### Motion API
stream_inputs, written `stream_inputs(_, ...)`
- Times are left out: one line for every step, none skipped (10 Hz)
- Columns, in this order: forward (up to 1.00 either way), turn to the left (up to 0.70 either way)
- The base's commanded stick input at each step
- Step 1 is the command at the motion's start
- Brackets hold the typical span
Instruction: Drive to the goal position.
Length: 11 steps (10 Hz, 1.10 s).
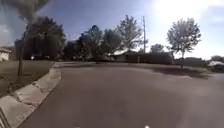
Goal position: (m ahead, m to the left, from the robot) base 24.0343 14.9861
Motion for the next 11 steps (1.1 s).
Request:
stream_inputs(1.00,0.00)
stream_inputs(1.00,0.00)
stream_inputs(1.00,0.00)
stream_inputs(1.00,0.00)
stream_inputs(1.00,0.00)
stream_inputs(1.00,0.00)
stream_inputs(1.00,0.00)
stream_inputs(1.00,0.00)
stream_inputs(1.00,0.02)
stream_inputs(1.00,0.03)
stream_inputs(1.00,0.03)
